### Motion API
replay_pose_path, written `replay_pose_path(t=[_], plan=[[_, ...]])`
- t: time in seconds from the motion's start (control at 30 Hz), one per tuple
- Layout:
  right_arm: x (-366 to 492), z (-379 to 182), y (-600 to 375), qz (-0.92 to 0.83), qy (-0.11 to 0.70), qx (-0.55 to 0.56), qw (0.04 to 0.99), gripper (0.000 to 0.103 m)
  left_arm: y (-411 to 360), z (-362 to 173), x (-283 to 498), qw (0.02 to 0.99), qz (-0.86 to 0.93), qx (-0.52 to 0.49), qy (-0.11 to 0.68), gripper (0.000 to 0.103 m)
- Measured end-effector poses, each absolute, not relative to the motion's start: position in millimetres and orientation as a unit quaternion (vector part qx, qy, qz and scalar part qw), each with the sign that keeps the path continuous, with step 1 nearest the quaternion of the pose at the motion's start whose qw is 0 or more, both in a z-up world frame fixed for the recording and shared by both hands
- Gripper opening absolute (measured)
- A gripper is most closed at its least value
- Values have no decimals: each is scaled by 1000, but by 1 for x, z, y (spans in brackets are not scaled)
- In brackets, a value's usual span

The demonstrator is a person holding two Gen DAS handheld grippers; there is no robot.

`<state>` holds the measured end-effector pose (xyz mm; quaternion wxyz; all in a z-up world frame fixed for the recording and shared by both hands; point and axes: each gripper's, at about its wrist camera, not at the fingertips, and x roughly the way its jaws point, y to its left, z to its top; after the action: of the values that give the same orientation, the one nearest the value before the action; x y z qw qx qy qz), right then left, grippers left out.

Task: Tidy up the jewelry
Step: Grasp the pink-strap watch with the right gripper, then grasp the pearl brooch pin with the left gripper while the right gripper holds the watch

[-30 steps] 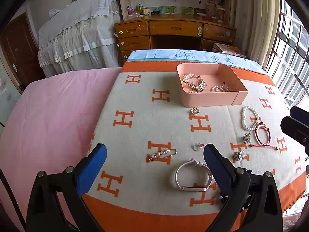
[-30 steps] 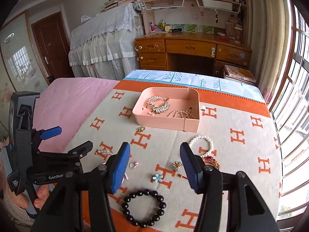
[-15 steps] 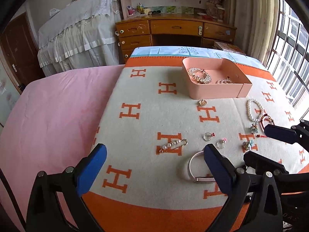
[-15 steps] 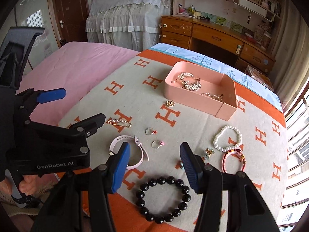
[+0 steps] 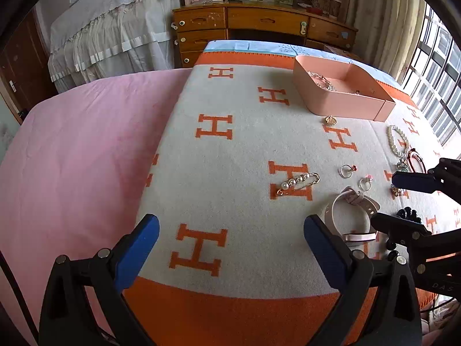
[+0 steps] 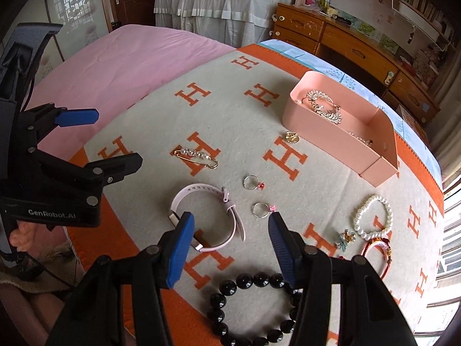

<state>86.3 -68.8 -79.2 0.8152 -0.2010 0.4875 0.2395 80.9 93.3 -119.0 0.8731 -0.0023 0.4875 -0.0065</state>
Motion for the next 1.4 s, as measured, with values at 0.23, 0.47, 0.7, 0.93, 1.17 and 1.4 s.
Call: replay_pose_path(t=[0.23,0.47,0.7,0.93,1.17,1.4], plan=[[108,-103,-65,253,525,-195,789,24,95,-124,92,867,-27,-14,497,99],[115,-113,-64,266,538,-182,779,9,88,-123,100,865,-44,-10,500,99],[107,-103,-83,262,528,-146,795,9,75,-125,120,854,-91,18,512,98],[97,-98,-116,237,526,-84,812,9,62,-127,155,825,-171,66,534,79],[87,-91,-131,244,509,-54,824,9,51,-136,169,785,-234,107,564,60],[90,-85,-134,255,498,-43,828,9,30,-135,166,763,-277,164,561,42]])
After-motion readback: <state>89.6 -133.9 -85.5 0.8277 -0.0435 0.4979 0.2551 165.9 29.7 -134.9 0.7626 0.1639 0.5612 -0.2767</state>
